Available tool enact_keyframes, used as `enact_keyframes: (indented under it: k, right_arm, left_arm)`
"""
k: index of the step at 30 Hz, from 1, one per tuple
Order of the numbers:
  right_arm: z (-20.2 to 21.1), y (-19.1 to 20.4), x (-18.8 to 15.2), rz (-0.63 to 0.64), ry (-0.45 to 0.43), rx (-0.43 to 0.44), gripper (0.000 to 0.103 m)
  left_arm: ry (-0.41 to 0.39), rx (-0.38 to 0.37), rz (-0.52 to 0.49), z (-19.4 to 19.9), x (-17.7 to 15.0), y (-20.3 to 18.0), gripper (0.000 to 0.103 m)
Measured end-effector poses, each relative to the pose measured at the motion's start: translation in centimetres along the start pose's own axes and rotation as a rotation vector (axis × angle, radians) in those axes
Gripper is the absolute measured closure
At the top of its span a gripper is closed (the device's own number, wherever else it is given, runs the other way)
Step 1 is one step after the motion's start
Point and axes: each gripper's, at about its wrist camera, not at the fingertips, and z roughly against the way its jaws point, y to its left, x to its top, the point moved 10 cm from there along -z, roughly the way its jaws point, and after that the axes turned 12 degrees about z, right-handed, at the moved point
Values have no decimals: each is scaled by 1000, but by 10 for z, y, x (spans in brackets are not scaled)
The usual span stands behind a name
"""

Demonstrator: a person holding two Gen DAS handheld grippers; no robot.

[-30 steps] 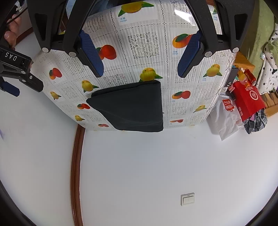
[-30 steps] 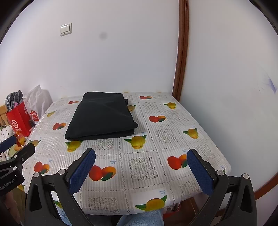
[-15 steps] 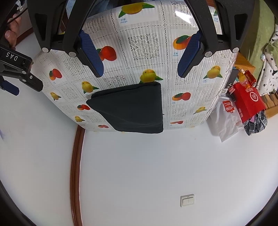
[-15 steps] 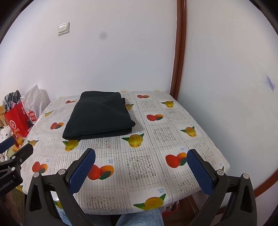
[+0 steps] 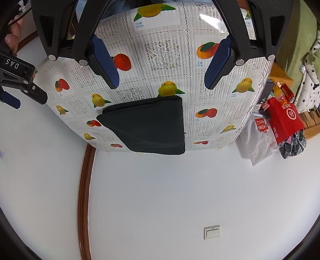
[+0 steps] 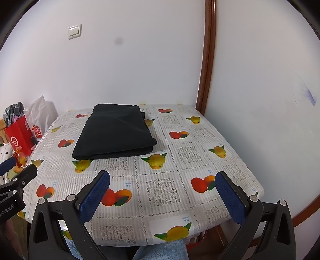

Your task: Fold small clothes

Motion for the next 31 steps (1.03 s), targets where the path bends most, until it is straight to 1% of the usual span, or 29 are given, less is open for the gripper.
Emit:
enact_keyframes:
  k: [18, 31]
  right_arm:
    - [3, 4, 1, 9, -7, 0, 0]
    - [-2, 9, 14, 33, 10, 11, 0]
  left_arm:
    - [-1, 4, 10, 2, 1, 6, 17]
    - [12, 8, 52, -5, 16, 17, 17]
